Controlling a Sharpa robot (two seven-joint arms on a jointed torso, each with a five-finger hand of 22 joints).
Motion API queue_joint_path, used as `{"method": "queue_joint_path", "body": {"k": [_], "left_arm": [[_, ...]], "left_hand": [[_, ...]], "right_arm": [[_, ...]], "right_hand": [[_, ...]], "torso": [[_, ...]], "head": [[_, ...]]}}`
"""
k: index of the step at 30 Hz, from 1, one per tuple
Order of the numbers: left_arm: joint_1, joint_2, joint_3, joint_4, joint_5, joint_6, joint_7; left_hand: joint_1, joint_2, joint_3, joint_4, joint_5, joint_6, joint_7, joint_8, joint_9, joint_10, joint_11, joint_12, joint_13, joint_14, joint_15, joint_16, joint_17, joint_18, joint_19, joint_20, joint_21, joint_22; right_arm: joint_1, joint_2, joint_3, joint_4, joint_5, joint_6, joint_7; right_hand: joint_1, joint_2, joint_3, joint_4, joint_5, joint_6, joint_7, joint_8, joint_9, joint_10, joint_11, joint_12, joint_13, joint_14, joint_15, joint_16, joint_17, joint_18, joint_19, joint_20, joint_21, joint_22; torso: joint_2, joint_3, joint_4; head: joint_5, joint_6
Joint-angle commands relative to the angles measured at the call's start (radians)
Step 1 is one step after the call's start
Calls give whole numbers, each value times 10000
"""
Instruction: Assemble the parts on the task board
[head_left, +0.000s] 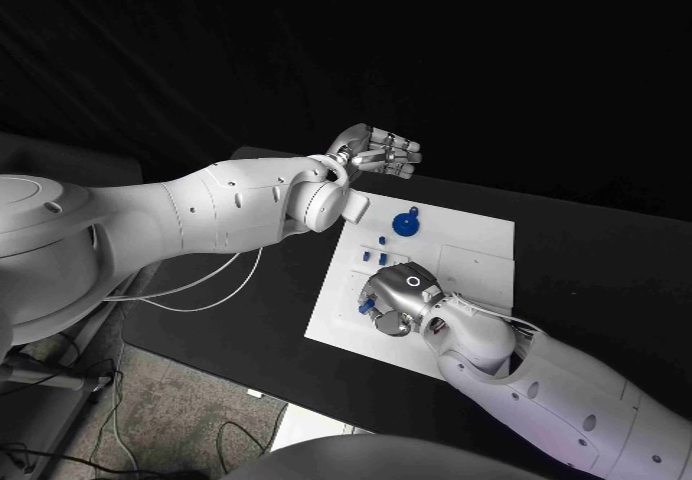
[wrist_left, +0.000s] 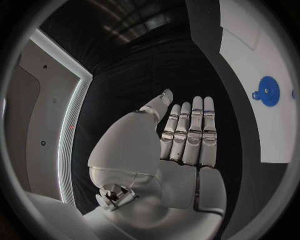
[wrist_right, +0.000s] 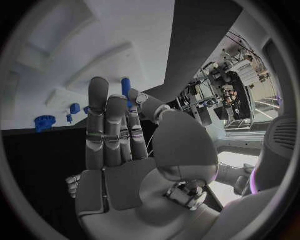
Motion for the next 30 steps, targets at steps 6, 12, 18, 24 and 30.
{"method": "queue_joint_path", "body": {"k": [6, 12, 18, 24, 30], "left_arm": [[3, 7, 10, 20, 44, 148, 89], [2, -9, 10, 17, 44, 148, 86], [2, -7, 10, 19, 44, 158, 84], [1, -9, 9, 13, 44, 161, 76], [1, 29, 9, 7, 44, 174, 72]], "left_hand": [[-36, 64, 3, -48, -19, -81, 21, 23, 7, -68, 21, 34, -6, -60, 8, -51, -11, 153, -13, 53, 63, -7], [-36, 64, 3, -48, -19, -81, 21, 23, 7, -68, 21, 34, -6, -60, 8, -51, -11, 153, -13, 53, 63, -7], [-36, 64, 3, -48, -19, -81, 21, 23, 7, -68, 21, 34, -6, -60, 8, -51, -11, 153, -13, 53, 63, -7], [-36, 64, 3, -48, -19, -81, 21, 23, 7, -68, 21, 34, -6, -60, 8, -51, -11, 153, -13, 53, 63, -7], [-36, 64, 3, -48, -19, -81, 21, 23, 7, -68, 21, 34, -6, -60, 8, -51, -11, 153, -13, 53, 63, -7]], "right_arm": [[-22, -57, -12, -21, -138, 375, -127], [-35, -107, -12, 28, -133, 368, -128], [-42, -119, -12, 44, -134, 361, -154], [-43, -66, -12, 27, -175, 485, -233], [-43, 71, -11, 14, -354, 674, -269]], "right_hand": [[-9, 80, 52, 20, 17, 62, 5, 35, 12, 422, -379, 35, 15, -9, -78, 30, -13, 192, 383, -50, -59, 10], [-15, 68, 60, 20, 18, 69, 4, 34, 17, 429, -381, 34, 15, -14, -78, 32, -22, 192, 380, -50, -70, 35], [-15, 68, 60, 20, 18, 69, 4, 34, 17, 429, -381, 34, 15, -14, -78, 32, -22, 192, 380, -50, -70, 35], [-15, 69, 63, 20, 19, 67, 5, 34, 17, 427, -380, 34, 14, -15, -78, 32, -23, 191, 379, -50, -72, 37], [-25, 67, 81, 21, 37, 50, 9, 36, 15, 406, -373, 33, 13, -19, -74, 22, -34, 188, 371, -47, -92, 49]], "torso": [[6, -12, 20], [7, -7, 8], [2, -10, 8], [11, -8, -5], [16, -28, 7]], "head": [[-4, -26], [9, -45], [10, -37], [-8, -40], [-39, -52]]}}
